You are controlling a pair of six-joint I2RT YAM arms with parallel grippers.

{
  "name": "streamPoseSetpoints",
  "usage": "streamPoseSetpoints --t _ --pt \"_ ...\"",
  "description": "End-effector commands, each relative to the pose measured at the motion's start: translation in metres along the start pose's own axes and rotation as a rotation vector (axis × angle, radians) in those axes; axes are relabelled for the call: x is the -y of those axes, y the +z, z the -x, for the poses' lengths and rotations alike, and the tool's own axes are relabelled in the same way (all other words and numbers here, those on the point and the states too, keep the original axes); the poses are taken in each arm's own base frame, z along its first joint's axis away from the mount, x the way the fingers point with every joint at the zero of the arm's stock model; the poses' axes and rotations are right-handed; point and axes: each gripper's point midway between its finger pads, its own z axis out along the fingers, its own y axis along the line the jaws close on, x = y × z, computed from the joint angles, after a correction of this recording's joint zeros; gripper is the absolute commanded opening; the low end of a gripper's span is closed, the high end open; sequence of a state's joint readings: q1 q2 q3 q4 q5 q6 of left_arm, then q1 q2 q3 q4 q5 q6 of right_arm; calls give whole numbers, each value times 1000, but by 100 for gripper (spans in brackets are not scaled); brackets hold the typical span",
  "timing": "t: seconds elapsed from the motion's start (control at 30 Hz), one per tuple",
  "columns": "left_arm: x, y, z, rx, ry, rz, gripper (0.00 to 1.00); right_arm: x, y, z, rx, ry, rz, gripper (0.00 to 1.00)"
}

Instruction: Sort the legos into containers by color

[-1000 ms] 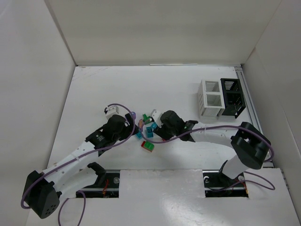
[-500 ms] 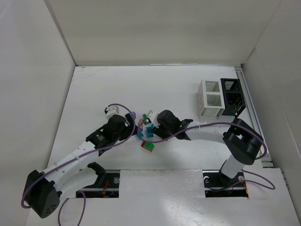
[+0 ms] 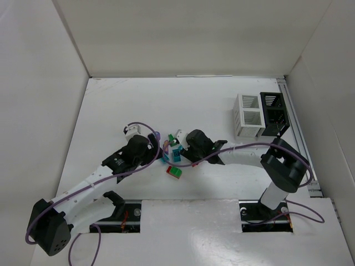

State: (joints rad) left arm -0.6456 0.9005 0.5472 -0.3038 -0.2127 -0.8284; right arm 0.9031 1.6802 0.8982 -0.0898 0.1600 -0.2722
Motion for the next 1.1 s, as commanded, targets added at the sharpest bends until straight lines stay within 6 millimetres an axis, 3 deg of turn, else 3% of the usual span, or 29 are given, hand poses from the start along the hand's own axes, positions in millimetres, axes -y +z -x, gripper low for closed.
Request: streamPoseSetpoints --t 0.0,0.13,0.23,0.33,0.43,0.47,0.6,0.7,0.73,0.77,0.83,0.9,0.97,1.0,1.07 --pt "3 -2 5 15 -14 -13 100 4 -13 8 38 25 -3 59" --pt "3 -2 5 15 -14 -13 100 3 -14 -6 -11 17 -5 63" --pt "3 -2 5 15 -14 -13 100 4 -12 -9 -22 16 -12 59" --pt "3 -2 5 15 -14 -13 100 4 -12 -9 -22 16 -12 47" --pt "3 -2 5 15 -14 -13 100 5 -19 -1 10 12 -9 35" --pt "3 -2 5 15 -14 -13 100 11 -27 12 51 8 -20 32" --pt "12 -5 11 25 -12 -40 100 28 -59 40 131 14 -70 32" --pt "17 -4 15 30 5 -45 100 63 -86 47 137 47 -170 32" --pt "20 -1 17 29 5 -43 100 86 -97 40 120 77 -217 32" --pt "22 -1 19 29 17 -43 100 97 -97 31 96 98 -235 32" --pt "29 -1 25 40 24 -56 100 127 -117 30 126 156 -300 32" --pt "32 3 26 35 36 -50 100 162 -135 11 107 218 -388 32" --pt "40 8 30 35 59 -62 100 187 -159 5 136 259 -460 32" --pt "42 10 31 31 61 -58 100 206 -170 -7 129 302 -513 32" --pt "51 18 34 24 76 -63 100 229 -191 -9 151 318 -582 33"
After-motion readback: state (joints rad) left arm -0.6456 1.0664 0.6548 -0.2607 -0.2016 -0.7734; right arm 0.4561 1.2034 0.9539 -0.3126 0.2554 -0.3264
